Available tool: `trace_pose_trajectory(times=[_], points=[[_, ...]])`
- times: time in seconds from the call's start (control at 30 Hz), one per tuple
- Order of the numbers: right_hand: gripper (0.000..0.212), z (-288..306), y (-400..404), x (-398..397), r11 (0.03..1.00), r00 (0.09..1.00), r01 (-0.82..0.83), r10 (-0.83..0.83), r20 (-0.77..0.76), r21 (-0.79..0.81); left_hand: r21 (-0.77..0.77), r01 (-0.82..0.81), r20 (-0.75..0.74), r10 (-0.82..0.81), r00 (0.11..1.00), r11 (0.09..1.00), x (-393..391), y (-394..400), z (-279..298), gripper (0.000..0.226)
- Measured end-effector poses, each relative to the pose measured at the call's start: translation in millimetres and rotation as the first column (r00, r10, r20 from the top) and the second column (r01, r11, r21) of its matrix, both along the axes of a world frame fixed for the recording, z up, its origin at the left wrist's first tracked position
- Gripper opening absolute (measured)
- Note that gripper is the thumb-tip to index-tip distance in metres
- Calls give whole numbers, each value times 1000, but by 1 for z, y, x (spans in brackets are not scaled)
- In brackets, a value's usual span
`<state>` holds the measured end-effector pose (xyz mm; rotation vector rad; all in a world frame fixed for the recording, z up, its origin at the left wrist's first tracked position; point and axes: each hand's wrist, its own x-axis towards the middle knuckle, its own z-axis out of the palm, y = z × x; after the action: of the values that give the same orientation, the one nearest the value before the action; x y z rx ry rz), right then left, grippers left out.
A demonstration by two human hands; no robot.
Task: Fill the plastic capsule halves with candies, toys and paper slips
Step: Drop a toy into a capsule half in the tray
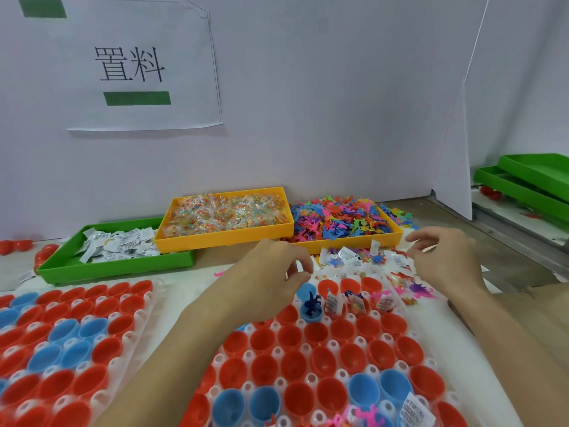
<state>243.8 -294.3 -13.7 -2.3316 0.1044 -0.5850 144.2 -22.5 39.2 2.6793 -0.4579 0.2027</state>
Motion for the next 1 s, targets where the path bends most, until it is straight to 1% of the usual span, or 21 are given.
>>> trace_pose_trajectory(times=[0.1,0.2,0.27,0.3,0.37,0.4,0.43,0.53,0.63,0.73,0.77,0.83,0.9,1.0], points=[[21,7,3,-3,997,996,-23,17,85,72,-2,4,7,-4,1000,1000,0,0,1,11],[17,10,2,-3,999,996,-15,11,85,51,-8,3,5,-3,1000,1000,0,0,1,12],[14,6,-5,0,1000,1000,11,-12,-14,-28,-11,3,6,-3,1000,1000,0,0,1,12],[15,4,-9,1,996,994,19,-29,-106,-87,-11,3,7,-3,1000,1000,0,0,1,12],[23,1,-14,2,982,949,7,-66,-308,-189,-9,6,7,-6,1000,1000,-1,0,1,12],[26,-1,-15,2,976,927,-8,-74,-367,-217,-8,8,6,-8,1000,1000,-1,0,0,12],[27,-2,-14,2,972,918,-20,-75,-388,-233,-8,9,6,-9,1000,1000,-1,0,0,12],[21,-3,-13,3,972,931,-18,-69,-358,-235,-12,10,2,-10,1000,1000,-1,0,0,11],[15,0,-12,2,986,939,-2,-56,-341,-168,-6,10,7,-10,1000,1000,-1,0,0,12],[27,3,-12,1,995,957,-7,-22,-288,-101,-11,10,2,-10,1000,1000,-1,0,1,12],[27,3,-12,1,995,963,-17,-11,-269,-102,-12,11,0,-11,1000,1000,-1,0,1,12],[21,5,-12,1,995,973,-40,18,-229,-93,-13,11,-3,-12,1000,1000,-1,-1,1,12],[12,6,-11,1,997,977,-74,69,-203,-17,-10,10,-3,-10,1000,1000,-1,-1,1,12],[7,8,-9,-2,980,971,-135,160,-179,144,-10,7,-5,-7,1000,1000,-1,-1,2,11]])
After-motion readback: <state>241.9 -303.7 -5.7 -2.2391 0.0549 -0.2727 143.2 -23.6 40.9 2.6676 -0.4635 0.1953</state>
